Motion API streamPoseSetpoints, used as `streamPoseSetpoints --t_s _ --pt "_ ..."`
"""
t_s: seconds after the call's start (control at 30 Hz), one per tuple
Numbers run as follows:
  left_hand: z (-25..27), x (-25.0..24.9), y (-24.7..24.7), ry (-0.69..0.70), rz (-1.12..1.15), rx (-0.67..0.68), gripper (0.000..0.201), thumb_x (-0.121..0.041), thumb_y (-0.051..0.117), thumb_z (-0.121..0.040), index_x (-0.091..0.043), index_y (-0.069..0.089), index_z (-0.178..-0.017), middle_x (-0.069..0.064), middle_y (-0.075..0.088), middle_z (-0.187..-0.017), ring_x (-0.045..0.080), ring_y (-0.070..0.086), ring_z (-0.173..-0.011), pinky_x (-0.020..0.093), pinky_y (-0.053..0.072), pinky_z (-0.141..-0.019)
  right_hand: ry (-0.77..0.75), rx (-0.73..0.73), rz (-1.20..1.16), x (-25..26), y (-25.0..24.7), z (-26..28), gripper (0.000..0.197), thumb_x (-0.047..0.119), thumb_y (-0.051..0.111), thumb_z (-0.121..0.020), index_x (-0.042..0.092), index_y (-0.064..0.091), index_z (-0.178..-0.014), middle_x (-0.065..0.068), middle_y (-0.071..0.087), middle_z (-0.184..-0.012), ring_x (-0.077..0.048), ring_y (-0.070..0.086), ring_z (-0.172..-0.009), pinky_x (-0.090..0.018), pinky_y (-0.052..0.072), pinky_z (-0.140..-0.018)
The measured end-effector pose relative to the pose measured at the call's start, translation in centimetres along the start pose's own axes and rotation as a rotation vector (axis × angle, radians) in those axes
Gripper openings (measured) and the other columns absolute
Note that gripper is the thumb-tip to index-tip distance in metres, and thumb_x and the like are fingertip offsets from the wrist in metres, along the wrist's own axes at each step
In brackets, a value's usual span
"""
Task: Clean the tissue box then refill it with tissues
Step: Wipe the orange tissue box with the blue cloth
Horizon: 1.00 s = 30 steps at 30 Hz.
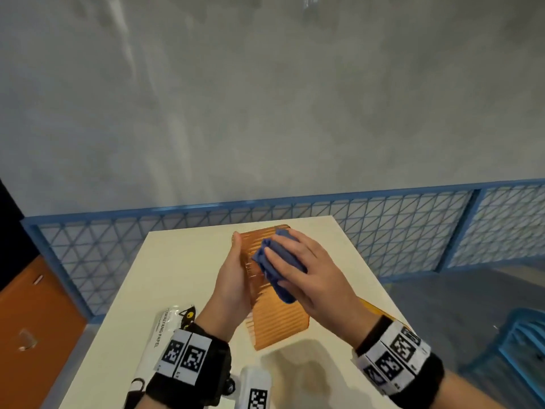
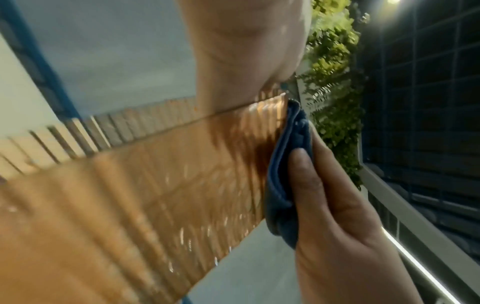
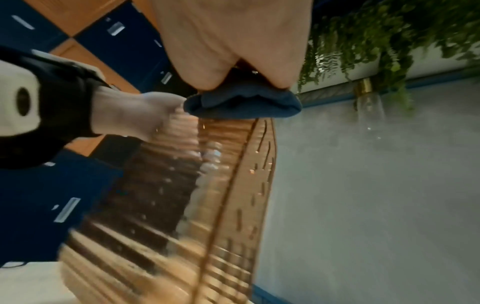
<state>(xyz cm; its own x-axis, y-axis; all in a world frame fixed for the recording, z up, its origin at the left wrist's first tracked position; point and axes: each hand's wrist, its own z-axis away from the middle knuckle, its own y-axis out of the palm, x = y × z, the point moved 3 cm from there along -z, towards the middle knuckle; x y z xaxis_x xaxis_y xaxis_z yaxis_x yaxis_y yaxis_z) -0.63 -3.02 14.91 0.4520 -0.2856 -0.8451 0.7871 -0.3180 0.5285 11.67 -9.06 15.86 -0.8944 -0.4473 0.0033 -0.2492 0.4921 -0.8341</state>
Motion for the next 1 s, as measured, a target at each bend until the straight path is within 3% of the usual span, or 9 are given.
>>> streamPoseSetpoints --t_s 0.1,0.2,0.33,0.47,0.57,0.63,0.77,0.87,1.0 --pt "0.5 0.0 -0.2 0.039 -0.148 -0.063 0.045 -0.045 0.032 -0.098 -0.015 0.064 -0.104 0.007 0.073 -0.089 0.018 0.069 -0.082 0.03 0.052 -0.071 -0.041 0.09 -0.035 -0.4 -0.8 -1.7 0.047 0.034 0.039 -0.093 0.018 0.047 -0.136 -0.006 0.048 -0.142 -0.025 0.042 -0.131 -0.035 0.035 -0.11" --pt "1.1 0.2 0.6 0.128 -0.334 -0.015 0.04 -0.042 0.026 -0.099 -0.026 0.061 -0.107 0.003 0.073 -0.099 0.016 0.069 -0.09 0.029 0.054 -0.081 0.133 0.152 -0.22 -2.0 -2.2 -5.2 0.047 0.03 0.04 -0.097 0.021 0.038 -0.143 -0.002 0.039 -0.147 -0.019 0.039 -0.133 -0.024 0.03 -0.108" --pt "1.8 0.0 1.0 0.182 -0.347 0.018 0.04 -0.044 0.023 -0.099 -0.032 0.06 -0.109 -0.009 0.076 -0.088 0.009 0.072 -0.083 0.027 0.055 -0.076 0.275 0.314 -0.236 -2.9 -3.4 -8.1 0.048 0.028 0.037 -0.1 0.023 0.029 -0.147 0.002 0.033 -0.15 -0.016 0.033 -0.137 -0.023 0.026 -0.108" --pt "1.8 -0.2 0.3 0.229 -0.348 -0.039 0.036 -0.04 0.025 -0.099 -0.03 0.059 -0.103 -0.008 0.075 -0.083 0.003 0.071 -0.076 0.018 0.055 -0.064 0.062 0.191 -0.104 0.8 -2.8 -4.7 0.048 0.032 0.038 -0.098 0.023 0.032 -0.146 -0.001 0.032 -0.152 -0.021 0.025 -0.142 -0.026 0.017 -0.114" --pt "2.3 0.2 0.2 0.199 -0.381 -0.064 0.036 -0.048 0.027 -0.094 -0.033 0.058 -0.106 -0.001 0.069 -0.105 0.011 0.068 -0.096 0.03 0.053 -0.083 0.012 0.197 -0.088 1.6 -2.1 -3.0 0.053 0.04 0.027 -0.095 0.023 0.035 -0.144 0.0 0.034 -0.152 -0.022 0.025 -0.143 -0.025 0.012 -0.113" --pt "2.5 0.4 0.7 0.188 -0.432 -0.029 0.048 -0.053 0.024 -0.089 -0.029 0.056 -0.117 0.006 0.066 -0.116 0.022 0.063 -0.109 0.039 0.049 -0.097 0.042 0.216 -0.127 0.6 -2.1 -4.0 0.048 0.036 0.033 -0.098 0.023 0.035 -0.145 0.001 0.035 -0.15 -0.019 0.03 -0.139 -0.025 0.019 -0.114" --pt "2.8 0.3 1.7 0.176 -0.529 0.076 0.066 -0.062 0.022 -0.078 -0.028 0.054 -0.125 -0.003 0.071 -0.106 0.008 0.069 -0.094 0.021 0.054 -0.082 0.224 0.273 -0.151 -2.0 -3.0 -7.1 0.045 0.034 0.033 -0.1 0.026 0.036 -0.144 0.005 0.037 -0.147 -0.015 0.04 -0.131 -0.029 0.037 -0.103" --pt "2.5 0.2 1.7 0.192 -0.437 0.047 0.063 -0.063 0.026 -0.076 -0.029 0.057 -0.119 0.002 0.07 -0.108 0.014 0.068 -0.096 0.029 0.052 -0.084 0.118 0.193 -0.069 0.0 -3.2 -6.2 0.045 0.034 0.034 -0.098 0.024 0.04 -0.142 0.002 0.041 -0.146 -0.018 0.041 -0.132 -0.033 0.036 -0.107" --pt "3.0 0.8 1.2 0.153 -0.3 -0.002 0.058 -0.061 0.027 -0.076 -0.031 0.054 -0.118 -0.002 0.068 -0.11 0.004 0.067 -0.093 0.019 0.053 -0.072 0.08 0.042 -0.02 3.3 -2.5 -2.3 0.048 0.036 0.031 -0.093 0.021 0.051 -0.134 0.0 0.052 -0.139 -0.021 0.044 -0.13 -0.029 0.032 -0.105"
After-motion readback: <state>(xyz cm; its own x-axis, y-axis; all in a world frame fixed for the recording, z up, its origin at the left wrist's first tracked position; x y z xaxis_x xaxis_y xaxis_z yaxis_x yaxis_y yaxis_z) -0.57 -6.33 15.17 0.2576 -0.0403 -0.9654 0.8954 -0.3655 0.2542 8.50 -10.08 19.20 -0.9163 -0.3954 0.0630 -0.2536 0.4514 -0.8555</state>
